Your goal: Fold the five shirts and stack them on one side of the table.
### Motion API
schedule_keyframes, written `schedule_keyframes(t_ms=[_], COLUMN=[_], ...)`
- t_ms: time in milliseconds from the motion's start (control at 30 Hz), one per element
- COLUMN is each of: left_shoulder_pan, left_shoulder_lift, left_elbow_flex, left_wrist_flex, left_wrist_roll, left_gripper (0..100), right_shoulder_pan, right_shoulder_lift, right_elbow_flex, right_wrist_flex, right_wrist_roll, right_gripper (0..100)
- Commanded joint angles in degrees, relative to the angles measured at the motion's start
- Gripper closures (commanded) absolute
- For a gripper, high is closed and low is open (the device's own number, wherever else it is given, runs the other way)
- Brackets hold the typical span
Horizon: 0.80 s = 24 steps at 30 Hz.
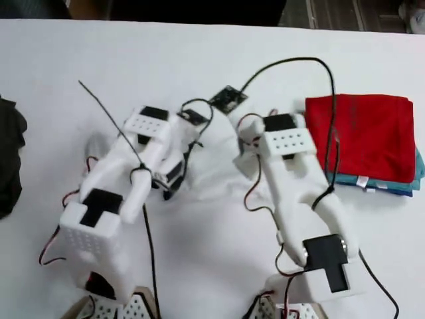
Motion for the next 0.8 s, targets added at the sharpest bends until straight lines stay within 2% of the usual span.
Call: schedule_keyframes(t_ms=[0, 267, 467, 633, 767], left_shoulder_pan=[1.14, -6.15, -15.74, -19.78, -24.97], left_shoulder_lift=[-5.54, -8.35, -7.91, -7.91, -7.91], left_elbow_flex=[1.01, 1.63, 2.15, 2.07, 2.15], left_wrist_flex=[1.32, -1.49, -4.31, -4.84, -7.82], left_wrist_roll=[0.00, -0.35, 0.00, 0.53, 9.67], left_gripper=[86, 86, 86, 86, 86], right_shoulder_pan=[-3.65, -10.24, -10.59, -10.86, -12.88], right_shoulder_lift=[-2.68, 2.24, 8.31, 7.96, 8.40], right_elbow_flex=[-0.35, -0.09, -0.44, -0.53, -0.53], right_wrist_flex=[-1.98, -6.90, -11.82, -14.20, -15.08], right_wrist_roll=[-2.55, -3.69, -10.11, -12.75, -12.75], right_gripper=[97.8, 97.8, 97.8, 97.8, 97.8])
